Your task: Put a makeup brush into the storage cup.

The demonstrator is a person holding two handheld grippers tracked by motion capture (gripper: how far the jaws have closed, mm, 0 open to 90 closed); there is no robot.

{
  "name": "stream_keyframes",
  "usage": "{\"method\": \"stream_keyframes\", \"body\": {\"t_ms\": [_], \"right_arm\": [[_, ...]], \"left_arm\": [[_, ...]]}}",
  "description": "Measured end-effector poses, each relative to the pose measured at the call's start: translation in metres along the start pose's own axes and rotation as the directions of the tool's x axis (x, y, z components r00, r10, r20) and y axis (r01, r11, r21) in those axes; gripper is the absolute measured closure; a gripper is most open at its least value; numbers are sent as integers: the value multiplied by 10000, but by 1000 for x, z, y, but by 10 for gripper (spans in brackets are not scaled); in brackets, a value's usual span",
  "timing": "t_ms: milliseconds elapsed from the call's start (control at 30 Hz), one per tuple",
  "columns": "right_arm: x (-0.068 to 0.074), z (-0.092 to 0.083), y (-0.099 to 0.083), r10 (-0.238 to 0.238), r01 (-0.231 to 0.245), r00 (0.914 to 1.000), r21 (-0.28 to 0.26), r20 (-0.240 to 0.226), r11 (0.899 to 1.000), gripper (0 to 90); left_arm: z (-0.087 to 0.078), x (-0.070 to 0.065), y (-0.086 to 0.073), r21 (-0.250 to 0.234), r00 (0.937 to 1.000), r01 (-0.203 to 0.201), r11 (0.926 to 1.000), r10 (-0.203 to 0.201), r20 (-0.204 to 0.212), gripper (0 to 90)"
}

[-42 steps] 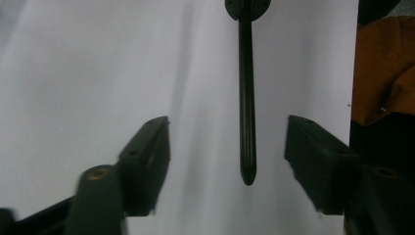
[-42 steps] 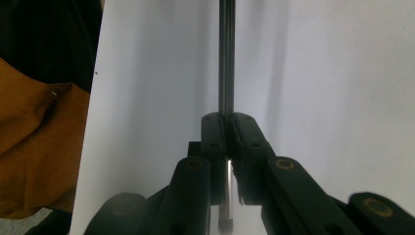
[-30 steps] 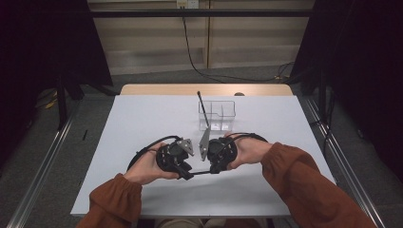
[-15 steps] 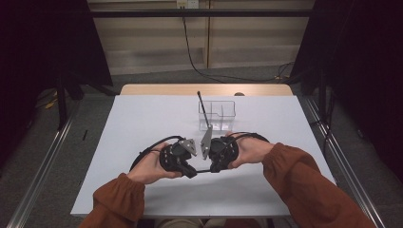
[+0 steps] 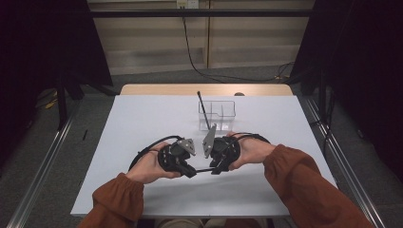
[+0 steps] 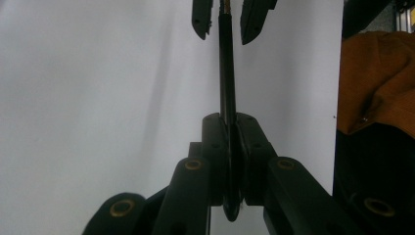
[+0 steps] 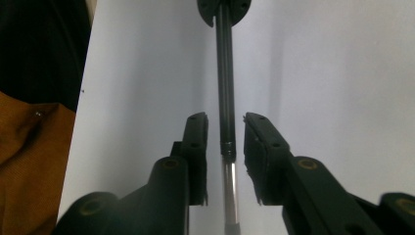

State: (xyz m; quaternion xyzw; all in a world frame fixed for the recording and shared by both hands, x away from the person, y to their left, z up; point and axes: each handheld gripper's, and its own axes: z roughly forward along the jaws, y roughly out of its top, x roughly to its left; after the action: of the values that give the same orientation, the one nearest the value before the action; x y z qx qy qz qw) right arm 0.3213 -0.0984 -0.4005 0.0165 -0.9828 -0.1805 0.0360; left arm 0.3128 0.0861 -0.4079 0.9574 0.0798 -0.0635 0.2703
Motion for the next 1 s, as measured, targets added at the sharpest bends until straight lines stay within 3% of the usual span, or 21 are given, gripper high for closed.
{"method": "stream_keyframes", "body": {"t_ms": [367, 567, 733, 1000], "right_arm": [[0, -4, -9, 390, -339, 9977, -889, 555, 9955, 347], [-2, -9, -17, 768, -633, 9934, -1503, 854, 9866, 221], [-1, -14, -24, 1085, -860, 9877, -1887, 1122, 9783, 123], [0, -15, -36, 1484, -1173, 9813, -2293, 1230, 9663, 65]], "left_arm": [[-4, 2, -4, -314, 9992, 383, 9988, -385, -75, 839], [-7, 2, -10, -406, 9986, 505, 9979, -510, -110, 839], [-8, 4, -15, -579, 9976, 679, 9960, -686, -102, 838], [-10, 5, -21, -773, 9952, 972, 9923, -976, -22, 838]]}}
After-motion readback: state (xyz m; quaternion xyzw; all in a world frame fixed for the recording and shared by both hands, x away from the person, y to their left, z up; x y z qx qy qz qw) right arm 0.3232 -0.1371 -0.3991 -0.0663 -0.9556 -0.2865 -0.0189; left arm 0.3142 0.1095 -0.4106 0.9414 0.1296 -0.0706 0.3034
